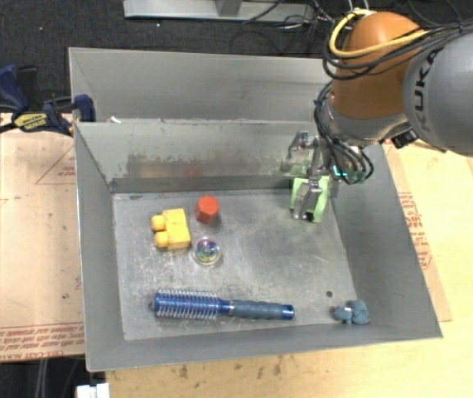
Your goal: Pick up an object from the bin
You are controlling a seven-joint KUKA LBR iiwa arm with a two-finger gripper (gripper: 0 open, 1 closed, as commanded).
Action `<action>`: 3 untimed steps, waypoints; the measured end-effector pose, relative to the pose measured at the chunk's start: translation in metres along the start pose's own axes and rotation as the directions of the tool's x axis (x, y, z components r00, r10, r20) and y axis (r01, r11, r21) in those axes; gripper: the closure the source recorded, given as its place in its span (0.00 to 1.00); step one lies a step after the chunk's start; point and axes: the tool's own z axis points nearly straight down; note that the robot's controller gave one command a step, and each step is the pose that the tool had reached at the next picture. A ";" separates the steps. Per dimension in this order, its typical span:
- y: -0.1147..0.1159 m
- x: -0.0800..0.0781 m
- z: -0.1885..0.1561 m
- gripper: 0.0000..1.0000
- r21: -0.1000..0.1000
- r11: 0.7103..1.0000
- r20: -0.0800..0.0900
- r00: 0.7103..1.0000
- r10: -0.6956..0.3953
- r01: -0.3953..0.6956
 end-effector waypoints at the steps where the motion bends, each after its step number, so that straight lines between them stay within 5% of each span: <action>1: -0.098 -0.004 0.104 0.00 0.003 1.000 0.012 1.000 -0.027 0.027; 2: -0.108 0.014 0.084 0.00 0.000 0.996 0.008 0.996 0.086 -0.086; 3: -0.116 0.012 0.070 0.00 0.001 0.999 0.010 0.999 0.047 -0.047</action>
Offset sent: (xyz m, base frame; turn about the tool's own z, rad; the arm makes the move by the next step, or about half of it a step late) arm 0.0015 -0.1049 -0.1144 -0.0259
